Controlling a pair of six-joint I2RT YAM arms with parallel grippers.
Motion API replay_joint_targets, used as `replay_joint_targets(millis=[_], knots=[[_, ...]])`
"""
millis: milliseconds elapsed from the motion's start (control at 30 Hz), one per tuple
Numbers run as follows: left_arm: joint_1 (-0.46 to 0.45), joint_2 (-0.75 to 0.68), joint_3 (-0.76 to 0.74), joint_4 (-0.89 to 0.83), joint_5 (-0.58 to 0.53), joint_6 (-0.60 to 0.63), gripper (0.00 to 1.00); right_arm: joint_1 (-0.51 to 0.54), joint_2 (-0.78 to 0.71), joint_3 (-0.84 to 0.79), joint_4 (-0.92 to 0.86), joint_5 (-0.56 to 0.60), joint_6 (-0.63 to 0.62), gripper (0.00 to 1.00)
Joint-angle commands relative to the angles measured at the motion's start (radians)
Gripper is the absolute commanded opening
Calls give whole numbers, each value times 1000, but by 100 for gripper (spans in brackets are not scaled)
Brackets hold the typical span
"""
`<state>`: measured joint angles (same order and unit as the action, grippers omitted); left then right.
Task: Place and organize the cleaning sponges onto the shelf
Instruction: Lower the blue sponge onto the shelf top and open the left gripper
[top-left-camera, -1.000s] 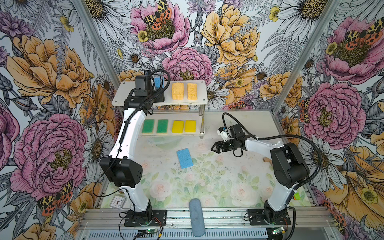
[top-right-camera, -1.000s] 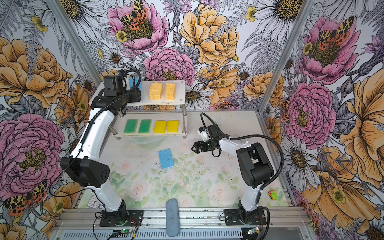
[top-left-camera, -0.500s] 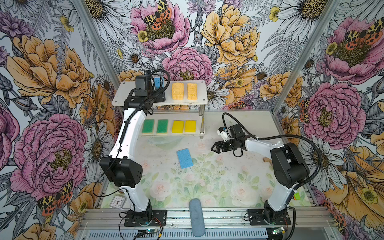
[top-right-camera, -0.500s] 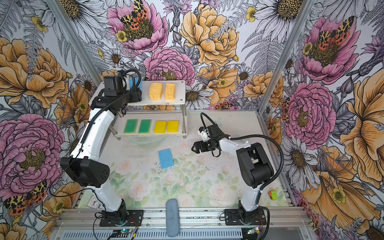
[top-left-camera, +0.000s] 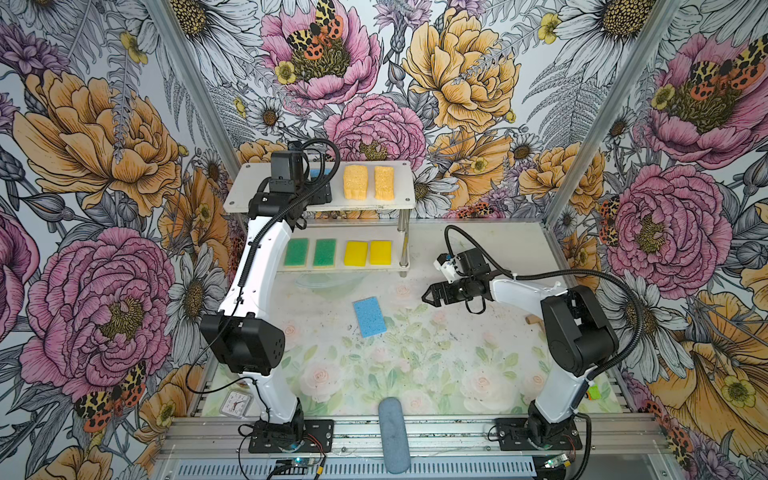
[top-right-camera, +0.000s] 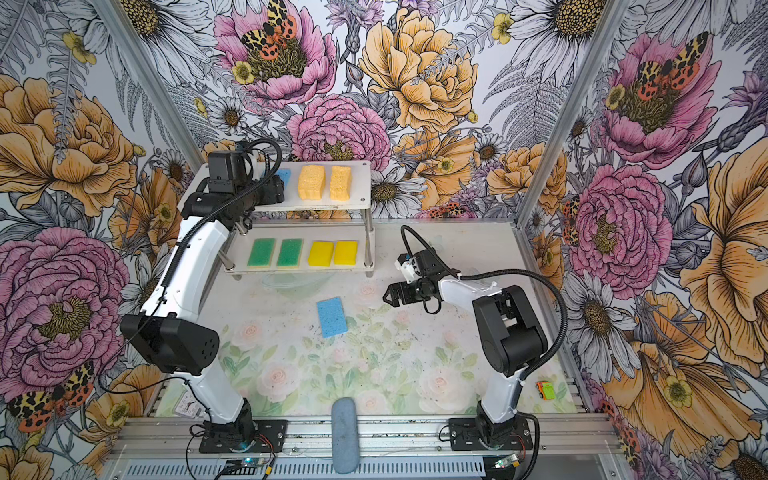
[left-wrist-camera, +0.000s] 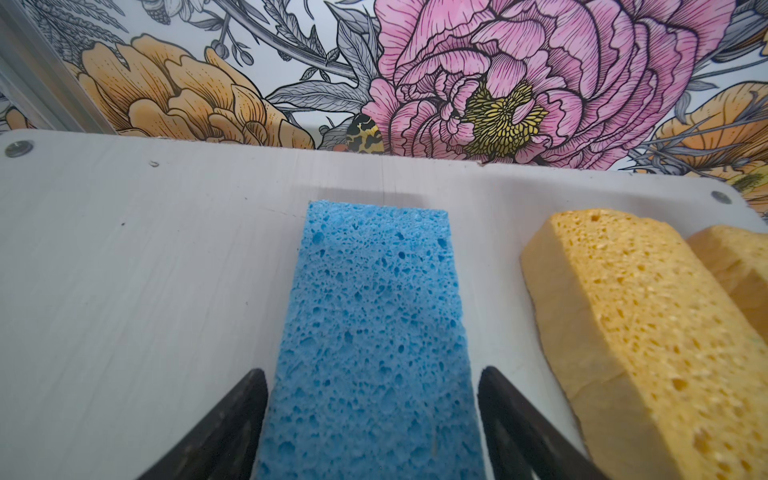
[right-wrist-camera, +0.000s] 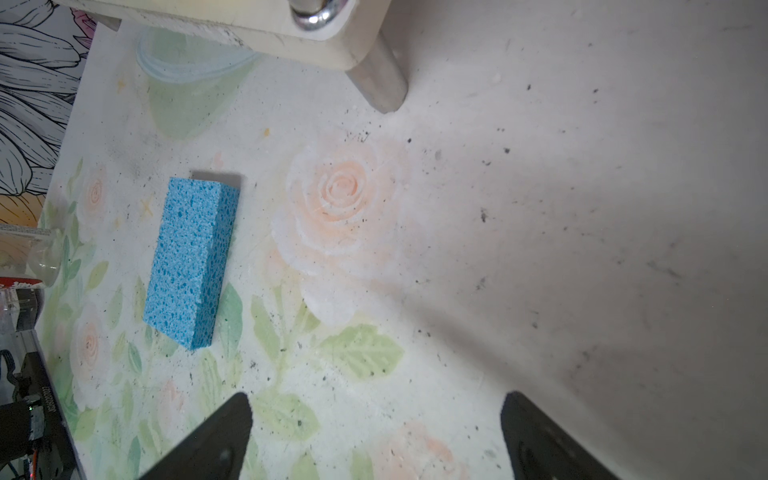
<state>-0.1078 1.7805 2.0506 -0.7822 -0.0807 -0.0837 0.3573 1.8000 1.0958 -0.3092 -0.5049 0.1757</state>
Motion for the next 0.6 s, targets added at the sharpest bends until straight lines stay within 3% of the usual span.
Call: replay_joint_targets(millis=[0,200,567], knots=[[7,10,20,9,6,-27,81,6,-10,1,14,4,2,96],[15,-5,19,16,24,-44,81,6,-15,-4,15,9,0,96],[15,-128,-23,35,1,-44,92,6,-22,-5,14,7,4,96]])
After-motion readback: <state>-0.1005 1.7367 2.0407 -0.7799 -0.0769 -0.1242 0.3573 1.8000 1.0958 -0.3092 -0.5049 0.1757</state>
